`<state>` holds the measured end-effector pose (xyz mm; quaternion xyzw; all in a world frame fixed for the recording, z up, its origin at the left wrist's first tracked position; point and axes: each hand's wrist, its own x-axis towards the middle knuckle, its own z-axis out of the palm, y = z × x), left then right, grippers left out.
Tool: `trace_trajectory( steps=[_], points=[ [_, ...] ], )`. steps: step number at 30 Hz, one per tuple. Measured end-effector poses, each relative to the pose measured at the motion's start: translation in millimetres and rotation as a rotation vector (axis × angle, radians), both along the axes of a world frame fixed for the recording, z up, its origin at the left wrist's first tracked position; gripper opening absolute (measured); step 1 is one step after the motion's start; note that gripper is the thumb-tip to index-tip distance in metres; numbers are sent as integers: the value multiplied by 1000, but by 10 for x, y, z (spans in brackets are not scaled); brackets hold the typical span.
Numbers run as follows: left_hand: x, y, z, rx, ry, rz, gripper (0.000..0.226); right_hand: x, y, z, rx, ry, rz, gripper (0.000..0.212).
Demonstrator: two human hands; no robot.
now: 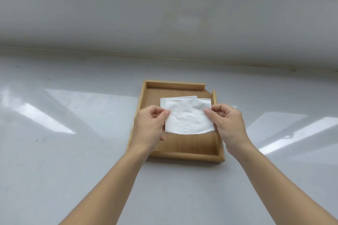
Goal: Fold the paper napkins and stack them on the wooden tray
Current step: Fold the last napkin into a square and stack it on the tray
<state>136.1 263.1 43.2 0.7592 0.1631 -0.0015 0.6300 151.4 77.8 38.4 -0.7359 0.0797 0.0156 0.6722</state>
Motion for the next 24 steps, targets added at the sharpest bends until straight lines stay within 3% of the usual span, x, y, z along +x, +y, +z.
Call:
trace_trajectory(
  steps=[10,24],
  points=[
    [325,37,-241,129,94,69,18,492,170,-133,-431,24,81,14],
    [409,62,-353,309,85,59,18,525,269,-193,-725,28,96,18]
  ],
)
